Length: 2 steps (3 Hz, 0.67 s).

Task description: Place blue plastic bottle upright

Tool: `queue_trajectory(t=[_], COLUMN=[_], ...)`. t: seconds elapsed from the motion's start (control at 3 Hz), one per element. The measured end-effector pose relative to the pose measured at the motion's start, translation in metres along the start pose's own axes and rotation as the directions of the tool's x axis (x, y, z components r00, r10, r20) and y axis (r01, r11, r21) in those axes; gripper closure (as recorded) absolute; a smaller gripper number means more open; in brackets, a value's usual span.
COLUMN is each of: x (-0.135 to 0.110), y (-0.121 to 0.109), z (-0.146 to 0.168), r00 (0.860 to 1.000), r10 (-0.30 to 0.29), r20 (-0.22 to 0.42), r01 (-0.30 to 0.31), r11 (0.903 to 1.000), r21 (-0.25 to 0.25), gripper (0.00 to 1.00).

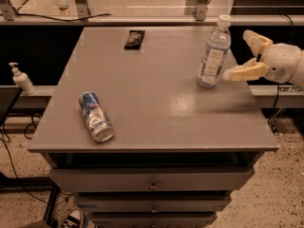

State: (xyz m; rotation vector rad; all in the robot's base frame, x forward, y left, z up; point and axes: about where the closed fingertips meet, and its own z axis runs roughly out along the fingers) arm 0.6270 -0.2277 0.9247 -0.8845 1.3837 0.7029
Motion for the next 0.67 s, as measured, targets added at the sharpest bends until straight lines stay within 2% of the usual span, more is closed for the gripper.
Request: queue_trajectory(t=[0.33, 0.67], x=[0.0070, 0.0081], y=[-0.0017, -0.0025], z=[-0.0460, -0.0538], r00=[0.999, 0.998], r10=[-0.002, -0.001], r20=[-0.053, -0.060], r01=[0.004, 0.005], r11=[0.9987, 0.9981], r21=[0.051, 0.061], gripper=[0.00, 0.00])
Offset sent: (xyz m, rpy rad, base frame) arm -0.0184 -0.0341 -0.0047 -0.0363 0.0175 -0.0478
